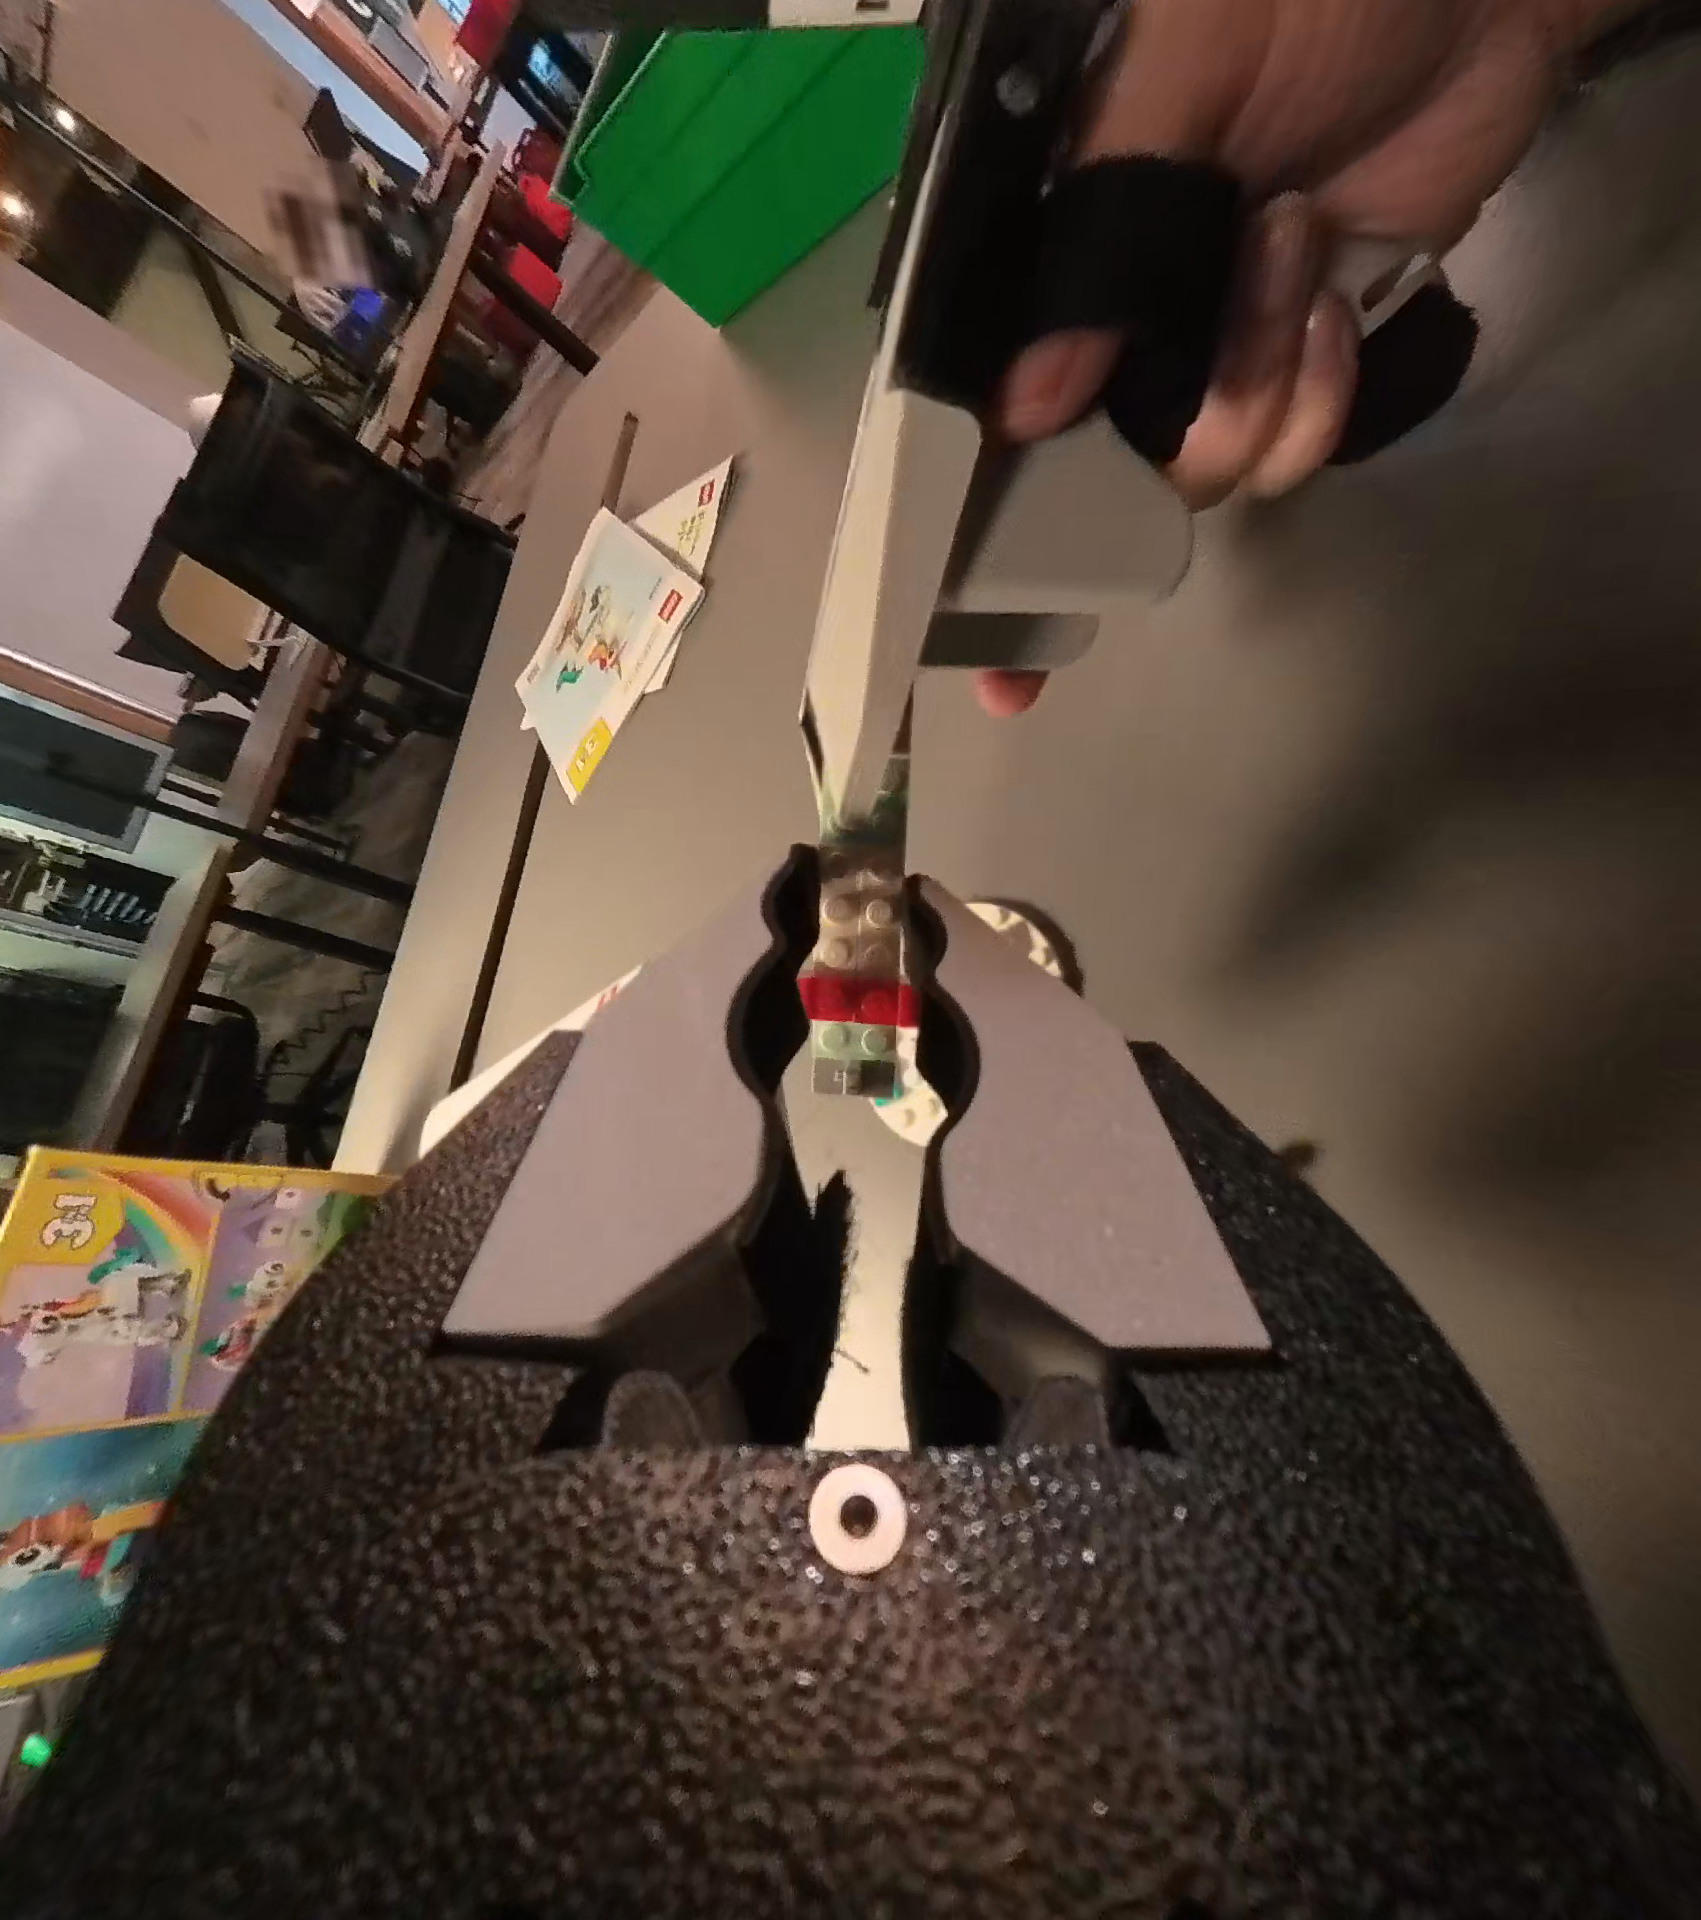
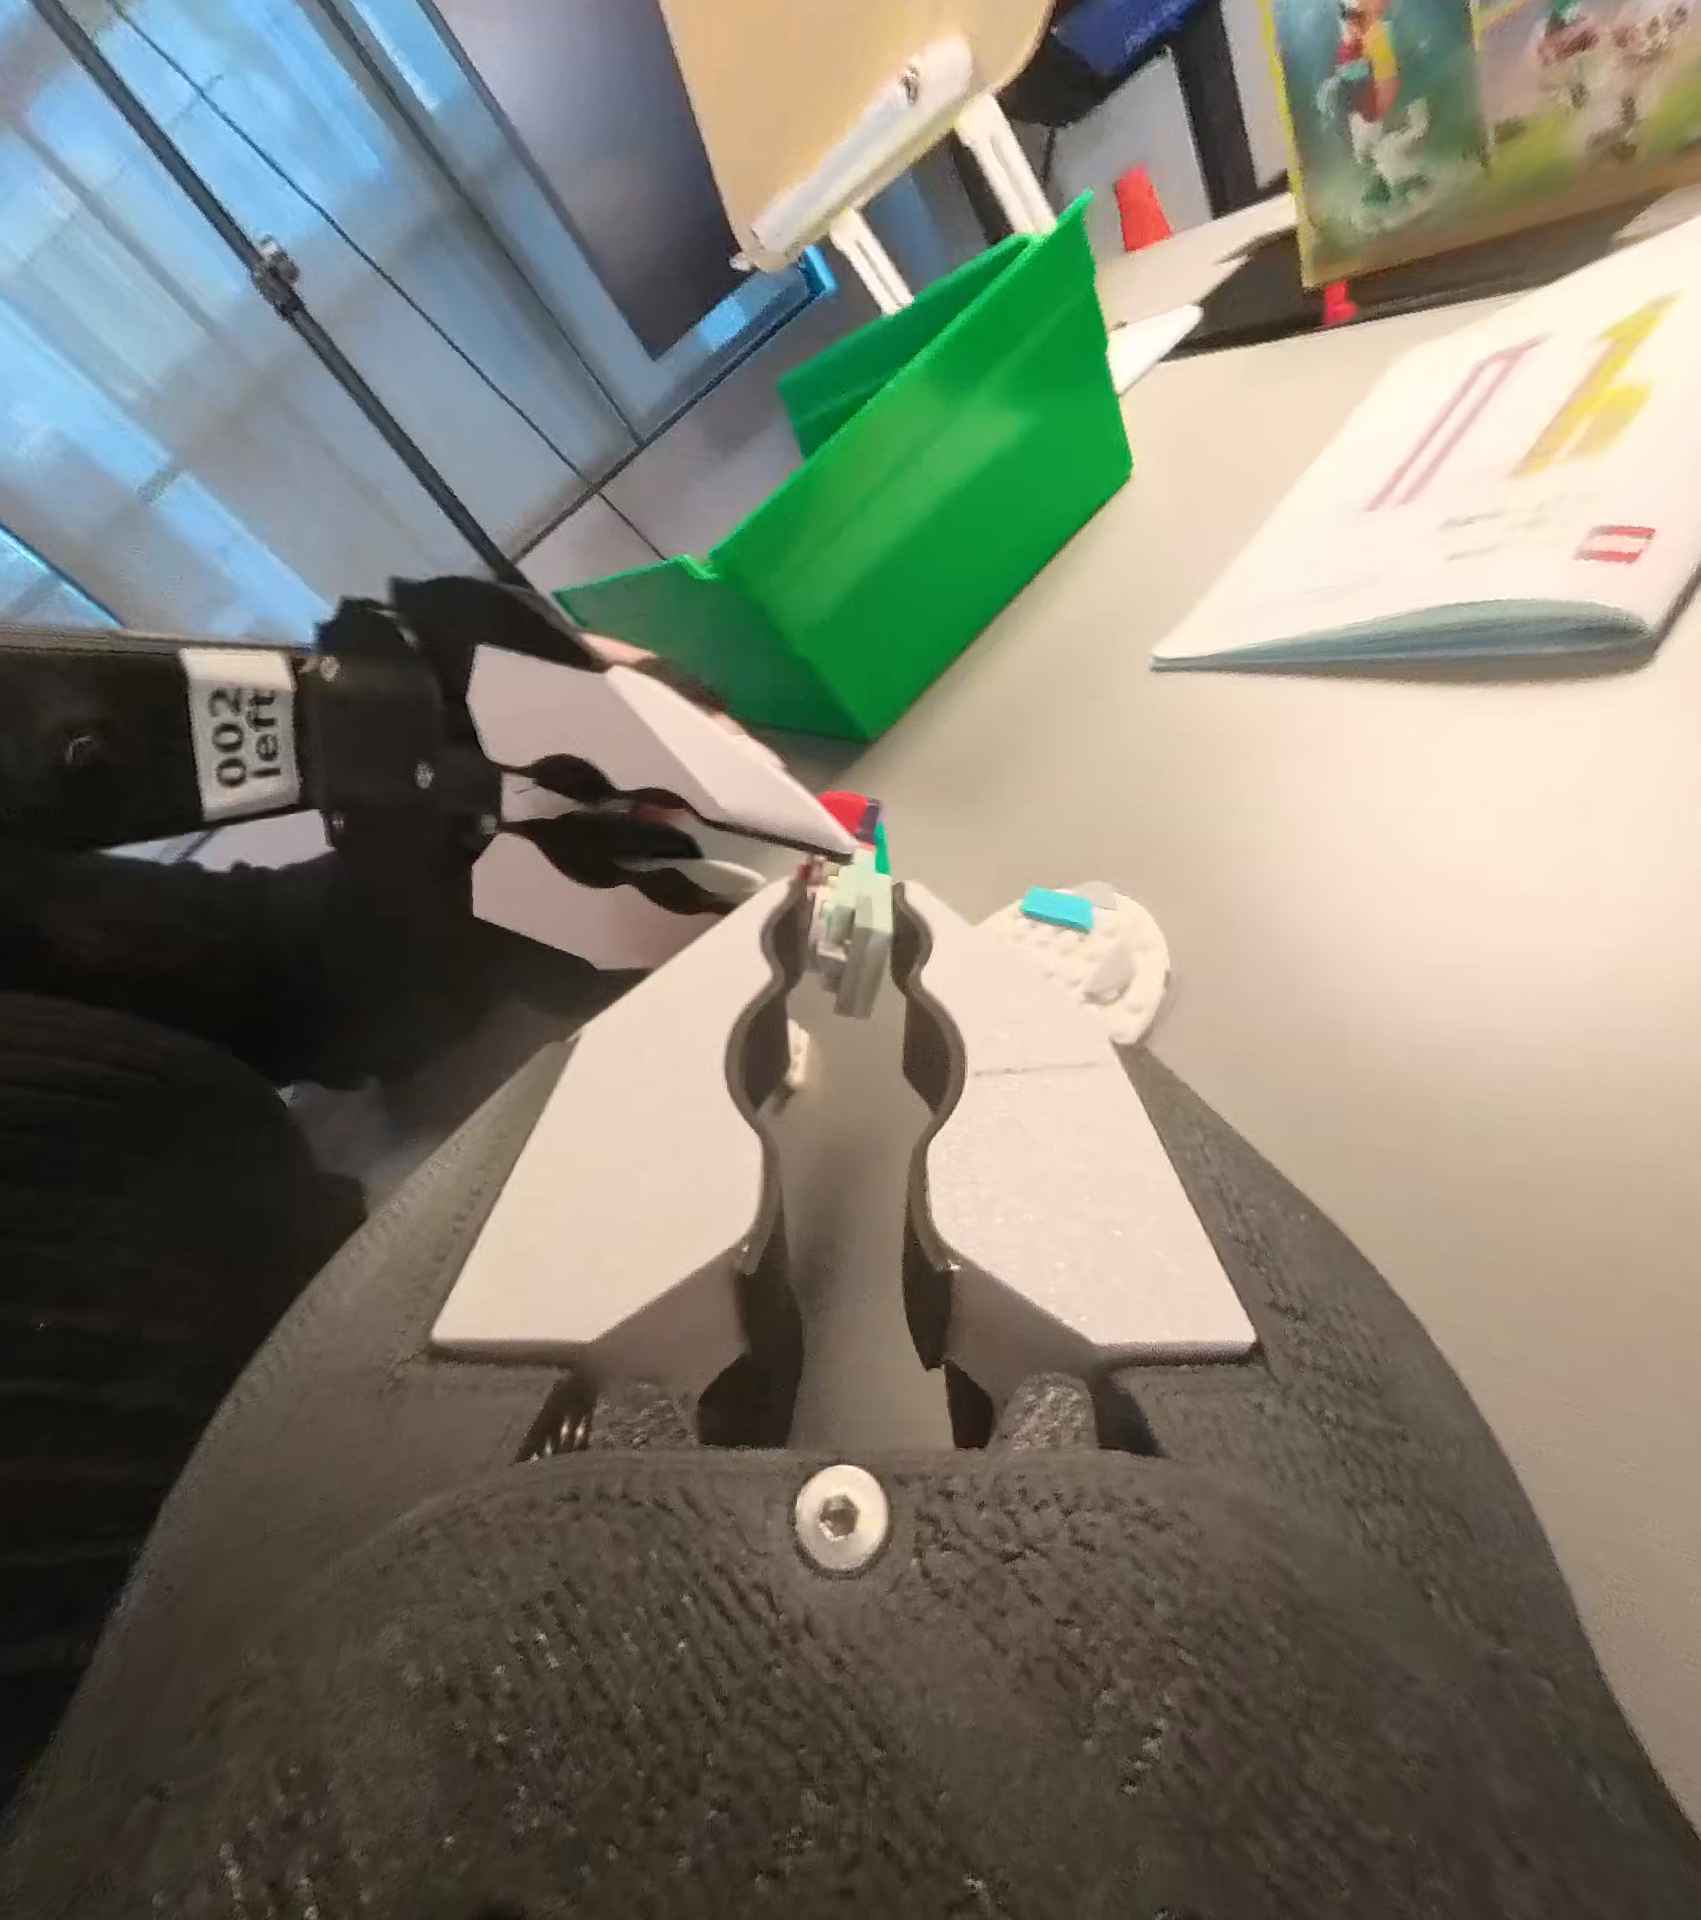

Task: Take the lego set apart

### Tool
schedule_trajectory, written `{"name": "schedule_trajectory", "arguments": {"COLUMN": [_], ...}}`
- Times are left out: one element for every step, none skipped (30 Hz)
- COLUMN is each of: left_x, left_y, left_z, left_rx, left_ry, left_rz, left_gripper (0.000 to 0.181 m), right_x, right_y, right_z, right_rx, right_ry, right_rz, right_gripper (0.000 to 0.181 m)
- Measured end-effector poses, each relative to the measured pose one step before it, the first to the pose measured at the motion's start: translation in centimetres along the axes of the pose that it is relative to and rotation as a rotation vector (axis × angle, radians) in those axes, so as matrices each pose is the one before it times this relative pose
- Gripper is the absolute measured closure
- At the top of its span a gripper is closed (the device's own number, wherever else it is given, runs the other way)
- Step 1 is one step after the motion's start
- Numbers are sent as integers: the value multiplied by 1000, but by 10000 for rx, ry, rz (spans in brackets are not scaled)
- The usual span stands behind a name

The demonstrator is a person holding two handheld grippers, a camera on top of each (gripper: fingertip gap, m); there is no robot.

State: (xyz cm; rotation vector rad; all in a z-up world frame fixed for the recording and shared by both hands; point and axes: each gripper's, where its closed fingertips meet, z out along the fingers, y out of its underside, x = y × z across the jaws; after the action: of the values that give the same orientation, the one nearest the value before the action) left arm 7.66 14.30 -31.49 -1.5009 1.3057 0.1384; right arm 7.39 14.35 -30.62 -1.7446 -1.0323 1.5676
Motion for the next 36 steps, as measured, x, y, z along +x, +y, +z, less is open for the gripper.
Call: {"name": "schedule_trajectory", "arguments": {"left_x": [15, -48, -19, -75, -79, -2, 25, 53, 21, 20, 35, 60, 186, 143, 219, 196, 260, 12, 49, 72, 98, 212, 33, -171, -155, -323, -627, -854, -906, -881, -807, -645, -447, -203, -17, 230], "left_y": [-19, -26, 59, 93, 83, 83, 80, 90, 93, 107, 72, 5, -3, -15, 12, -28, -386, -142, 349, 621, 703, 644, 536, 390, 121, -29, -41, -244, -390, -370, -483, -633, -609, -591, -691, -753], "left_z": [91, 39, 44, 28, 13, 13, 24, 25, 20, 9, -21, -60, -72, -67, -57, -76, -304, -427, -314, -190, -69, 80, 126, 78, -12, -137, -289, -481, -579, -580, -600, -588, -515, -425, -377, -317], "left_rx": [6, 50, 5, -25, -25, -16, 4, 17, 19, -3, 9, 51, 67, 92, 90, 109, 334, 172, -59, -164, -214, -231, -235, -190, -46, 48, 29, 119, 179, 97, 150, 255, 259, 257, 345, 421], "left_ry": [-84, -146, -131, -190, -198, -132, -122, -97, -112, -116, -97, -35, 110, 137, 196, 205, 253, 141, 185, 142, 131, 209, 73, -53, 18, -21, -148, -276, -304, -284, -249, -158, -13, 151, 231, 354], "left_rz": [91, 152, 181, 237, 239, 166, 121, 85, 47, 103, 137, 90, -49, -199, -210, -172, -170, -291, -276, -281, -332, -353, -277, -209, -307, -461, -496, -363, -254, -239, -229, -310, -550, -771, -850, -873], "left_gripper": [167, 167, 167, 167, 168, 167, 167, 167, 167, 167, 167, 167, 167, 167, 167, 167, 175, 175, 175, 175, 175, 174, 174, 174, 174, 174, 174, 174, 174, 174, 174, 174, 174, 174, 174, 175], "right_x": [99, 115, 161, 156, 106, 85, 71, 78, 87, 73, 19, -38, -58, -41, -66, 242, 1263, 1716, 702, -100, -12, 40, -139, -253, -150, 11, 146, 117, 128, 176, 89, -25, -113, -159, -174, -174], "right_y": [63, 30, 124, 67, -17, 25, 67, 76, 40, 56, 61, 62, 158, 139, 164, 261, 533, 531, -135, -605, -296, 147, 221, 196, 218, 101, -122, -136, -92, -52, -32, 41, 195, 355, 465, 543], "right_z": [-65, -33, 10, 47, 57, 56, 45, 54, 55, 82, 50, 23, 1, -4, 7, -21, -201, -532, -507, -348, -122, 65, 163, 208, 180, 65, -78, -128, -111, -88, -45, -4, 27, 57, 67, 66], "right_rx": [-49, -48, -138, -90, -9, -4, -20, -37, -27, -31, -45, -46, -108, -108, -119, -176, -379, -396, 130, 422, 222, -62, -133, -109, -104, -50, 78, 105, 84, 55, 32, -10, -124, -256, -349, -401], "right_ry": [39, 108, 194, 235, 197, 149, 141, 153, 158, 152, 123, 70, 31, 7, -13, 188, 824, 953, 152, -427, -204, 44, 31, -57, -65, 1, 87, 51, 34, 49, -4, -73, -124, -164, -180, -222], "right_rz": [12, -84, -286, -311, -212, -111, -139, -182, -168, -169, -219, -285, -353, -339, -305, -390, -586, -984, -111, 650, 430, -28, -151, -39, 63, 57, -6, 19, 55, 78, 79, 101, 153, 235, 396, 558], "right_gripper": [168, 168, 168, 169, 169, 169, 169, 169, 169, 169, 169, 169, 169, 169, 169, 169, 169, 169, 170, 170, 170, 170, 170, 170, 170, 170, 170, 170, 170, 170, 170, 170, 170, 169, 169, 169]}}
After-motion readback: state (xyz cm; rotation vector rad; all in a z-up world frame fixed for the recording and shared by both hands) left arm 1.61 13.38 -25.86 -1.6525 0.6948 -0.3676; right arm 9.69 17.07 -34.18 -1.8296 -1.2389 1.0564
